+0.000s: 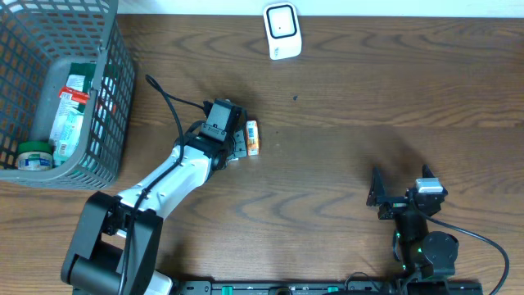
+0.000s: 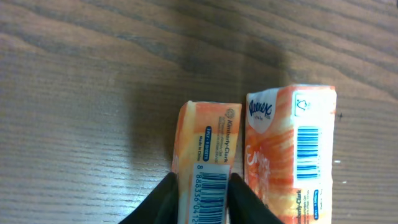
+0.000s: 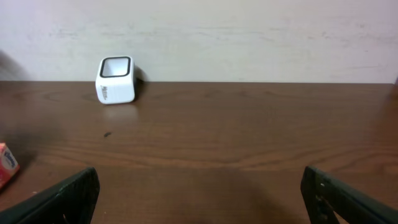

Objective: Scan the item barcode
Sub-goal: 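Lower the second pack next to the first and open the left gripper, then raise the left gripper back from the two packs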

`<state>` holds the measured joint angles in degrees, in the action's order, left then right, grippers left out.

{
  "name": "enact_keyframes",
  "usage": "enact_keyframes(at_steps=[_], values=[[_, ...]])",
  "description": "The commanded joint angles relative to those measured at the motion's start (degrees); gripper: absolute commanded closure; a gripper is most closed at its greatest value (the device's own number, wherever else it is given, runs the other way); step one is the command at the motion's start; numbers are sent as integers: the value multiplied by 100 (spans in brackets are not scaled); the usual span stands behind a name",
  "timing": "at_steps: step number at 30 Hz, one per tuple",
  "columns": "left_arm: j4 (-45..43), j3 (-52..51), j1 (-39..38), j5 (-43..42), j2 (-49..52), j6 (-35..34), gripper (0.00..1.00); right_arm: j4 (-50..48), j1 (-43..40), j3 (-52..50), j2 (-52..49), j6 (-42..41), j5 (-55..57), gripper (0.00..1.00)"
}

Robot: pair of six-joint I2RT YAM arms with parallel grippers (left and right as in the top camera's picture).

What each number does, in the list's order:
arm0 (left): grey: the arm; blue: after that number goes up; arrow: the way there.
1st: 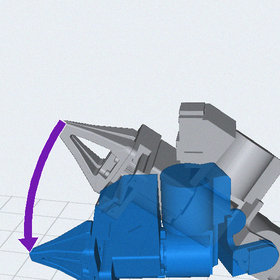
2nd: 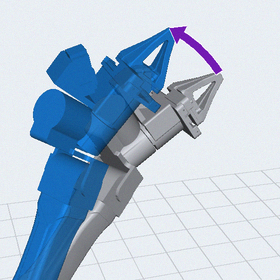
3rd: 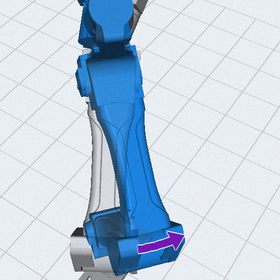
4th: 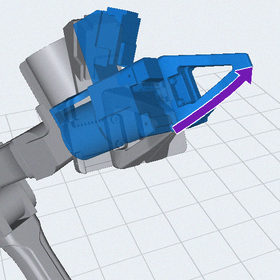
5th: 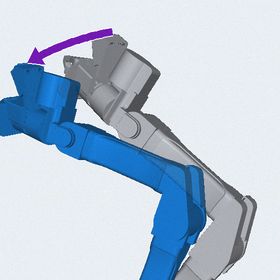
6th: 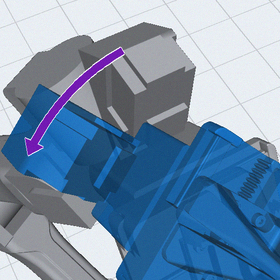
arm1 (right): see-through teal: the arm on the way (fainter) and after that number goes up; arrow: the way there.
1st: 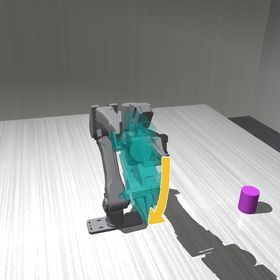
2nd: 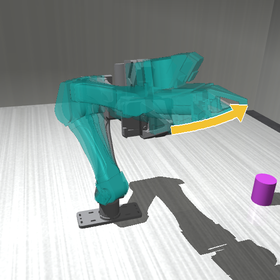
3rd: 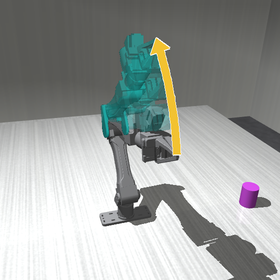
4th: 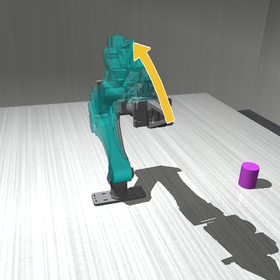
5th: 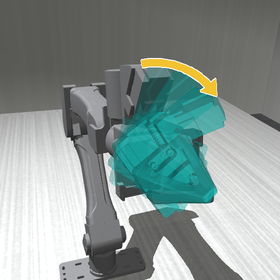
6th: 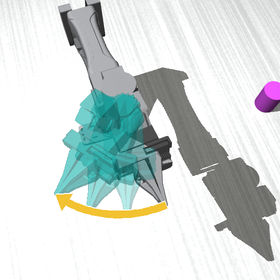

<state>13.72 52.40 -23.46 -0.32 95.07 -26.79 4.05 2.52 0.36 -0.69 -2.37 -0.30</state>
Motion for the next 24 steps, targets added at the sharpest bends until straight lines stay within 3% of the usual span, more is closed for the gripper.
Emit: enact_keyframes(at_steps=[1,11,24], values=[[24,-107,9,-50,50,-4,55,22,-20,-4,31,28,0,1],[33,90,22,197,-328,96,48,22,-20,-4,31,28,0,1],[122,146,697,595,-2417,125,30,22,-20,-7,31,28,0,1]])
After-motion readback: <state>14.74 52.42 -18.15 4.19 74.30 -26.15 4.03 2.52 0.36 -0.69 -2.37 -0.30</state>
